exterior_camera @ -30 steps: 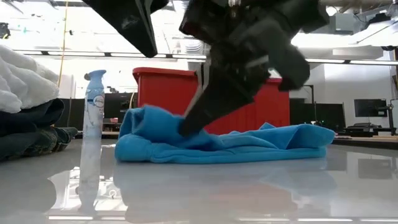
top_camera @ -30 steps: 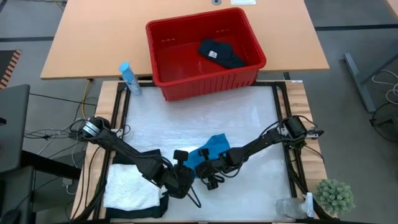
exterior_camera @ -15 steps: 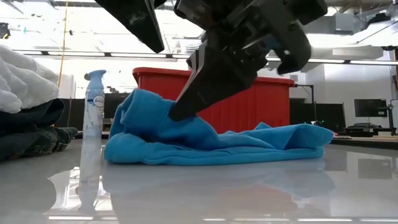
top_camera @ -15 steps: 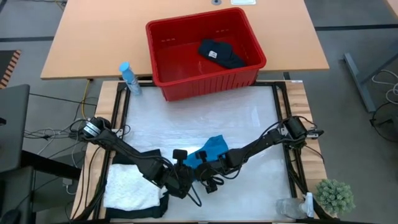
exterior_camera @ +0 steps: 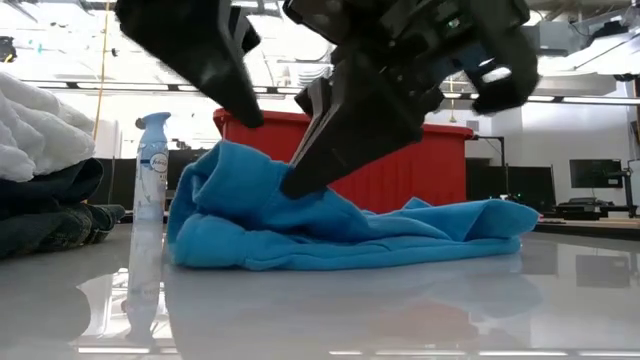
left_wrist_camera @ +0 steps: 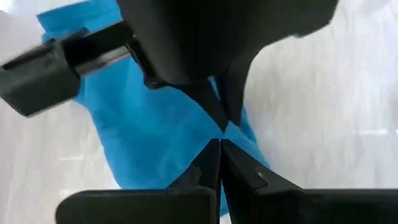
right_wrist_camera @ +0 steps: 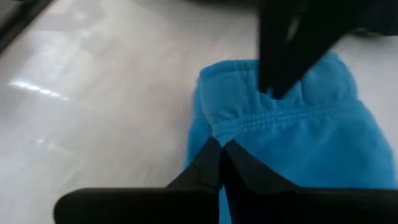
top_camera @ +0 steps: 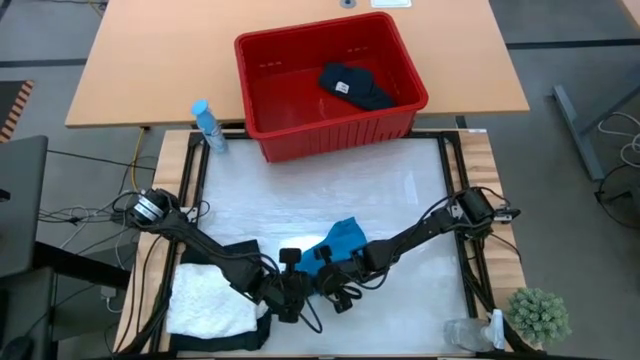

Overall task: Fold Laundry from Bin
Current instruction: Fold the blue shorts from the red bin

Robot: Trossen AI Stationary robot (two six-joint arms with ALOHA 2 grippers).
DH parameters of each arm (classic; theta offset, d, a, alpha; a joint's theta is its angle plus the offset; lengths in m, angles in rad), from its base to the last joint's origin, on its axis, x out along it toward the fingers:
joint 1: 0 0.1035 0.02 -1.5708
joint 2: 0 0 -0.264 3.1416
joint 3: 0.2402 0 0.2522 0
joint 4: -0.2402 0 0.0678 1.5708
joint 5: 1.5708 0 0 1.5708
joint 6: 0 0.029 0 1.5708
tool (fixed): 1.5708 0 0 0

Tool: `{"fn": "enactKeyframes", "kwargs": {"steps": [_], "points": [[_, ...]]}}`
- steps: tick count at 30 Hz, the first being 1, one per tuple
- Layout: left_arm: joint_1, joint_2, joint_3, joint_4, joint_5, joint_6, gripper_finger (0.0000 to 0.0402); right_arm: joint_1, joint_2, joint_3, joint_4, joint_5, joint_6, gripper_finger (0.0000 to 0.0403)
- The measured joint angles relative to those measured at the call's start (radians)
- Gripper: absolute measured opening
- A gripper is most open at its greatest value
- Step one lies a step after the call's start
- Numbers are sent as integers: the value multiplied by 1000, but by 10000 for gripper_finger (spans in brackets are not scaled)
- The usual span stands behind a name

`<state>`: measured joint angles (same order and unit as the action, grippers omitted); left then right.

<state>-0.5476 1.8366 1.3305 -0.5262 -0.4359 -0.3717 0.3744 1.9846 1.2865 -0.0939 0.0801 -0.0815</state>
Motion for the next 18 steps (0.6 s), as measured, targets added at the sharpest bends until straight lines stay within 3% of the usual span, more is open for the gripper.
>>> {"fn": "enactKeyframes", "kwargs": {"steps": [5,18], "points": [[-2,0,-67,44,4,-45,0,3,0,0,1,-100,-22,52],[-2,0,-113,211,8,-65,0,3,0,0,-4,-109,-32,92]]}}
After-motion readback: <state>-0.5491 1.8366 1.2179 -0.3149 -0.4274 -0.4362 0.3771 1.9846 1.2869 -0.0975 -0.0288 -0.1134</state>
